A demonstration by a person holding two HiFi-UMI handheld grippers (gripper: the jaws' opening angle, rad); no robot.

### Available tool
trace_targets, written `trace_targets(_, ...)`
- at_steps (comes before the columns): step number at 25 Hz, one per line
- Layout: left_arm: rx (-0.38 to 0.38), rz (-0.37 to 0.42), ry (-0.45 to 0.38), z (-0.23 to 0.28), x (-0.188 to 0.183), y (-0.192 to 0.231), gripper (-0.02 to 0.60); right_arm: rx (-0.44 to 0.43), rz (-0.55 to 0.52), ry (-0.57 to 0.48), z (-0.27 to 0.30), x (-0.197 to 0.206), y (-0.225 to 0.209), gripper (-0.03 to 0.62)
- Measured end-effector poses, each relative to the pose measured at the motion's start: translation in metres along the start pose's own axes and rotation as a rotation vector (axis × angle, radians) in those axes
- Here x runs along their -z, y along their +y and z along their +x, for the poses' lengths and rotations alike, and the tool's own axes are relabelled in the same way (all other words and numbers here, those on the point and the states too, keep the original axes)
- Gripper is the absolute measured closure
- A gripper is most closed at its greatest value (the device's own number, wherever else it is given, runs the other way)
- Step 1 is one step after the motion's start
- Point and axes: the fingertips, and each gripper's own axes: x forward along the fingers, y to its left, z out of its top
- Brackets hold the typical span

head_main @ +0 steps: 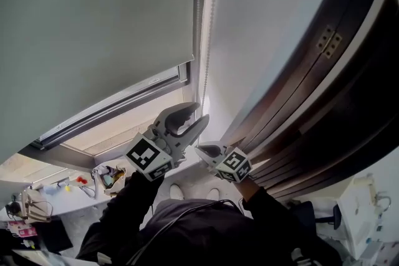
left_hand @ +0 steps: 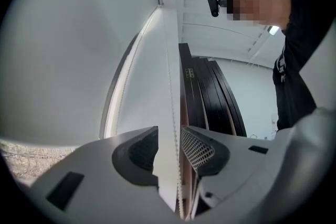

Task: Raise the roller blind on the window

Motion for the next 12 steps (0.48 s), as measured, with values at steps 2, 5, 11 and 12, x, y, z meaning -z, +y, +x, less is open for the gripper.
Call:
trace_targets(2,0.004,0.011,0.001,0.0035,-0.0062,0.0004,0.451,0.001,0.005,-0.005,0.0001,-0.0005,-0.0018,0.588)
trace_targets(5,0.014,0.019,0.013,0.0067,-0.0121,0.0014,0.564,0.002,0.015,-0.017,-0.0007,-0.0012,-0.0033,0.588)
trace_targets(11,0.016,0.024,0.039,0.0061,-0.0119,-0.0009,0.574,-0.013,0.003,-0.043,-0.0054,-0.0007,-0.0020,0.588)
trace_targets(12,0.010,0.026,0.039,0.0052,-0.0119,-0.0004,0.574,-0.021,0.008,-0.046,-0.0070,-0.0015,-0.0013,0.586)
